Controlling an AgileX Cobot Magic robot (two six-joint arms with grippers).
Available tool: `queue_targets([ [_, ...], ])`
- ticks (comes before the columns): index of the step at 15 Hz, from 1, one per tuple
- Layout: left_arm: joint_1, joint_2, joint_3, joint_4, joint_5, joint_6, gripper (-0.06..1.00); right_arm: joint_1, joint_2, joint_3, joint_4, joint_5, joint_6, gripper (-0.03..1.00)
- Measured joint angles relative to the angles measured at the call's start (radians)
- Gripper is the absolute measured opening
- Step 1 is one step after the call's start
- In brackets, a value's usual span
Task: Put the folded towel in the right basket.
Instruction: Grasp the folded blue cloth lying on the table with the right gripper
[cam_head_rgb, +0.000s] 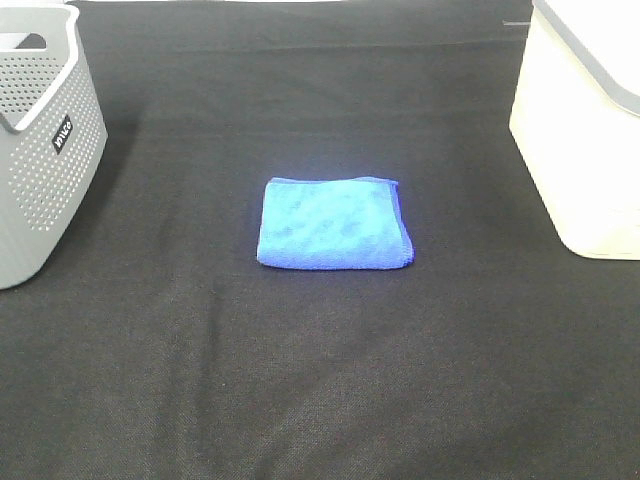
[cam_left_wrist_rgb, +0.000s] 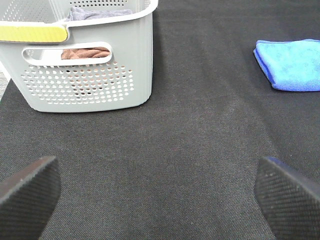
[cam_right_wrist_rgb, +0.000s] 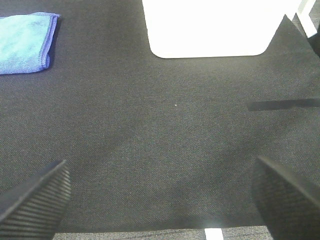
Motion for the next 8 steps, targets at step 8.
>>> queue_targets([
  [8, 0.0, 0.0, 0.0, 0.0, 0.0, 0.0, 0.98, 0.0, 0.0, 0.0, -0.001, 0.0, 0.0, 0.95],
])
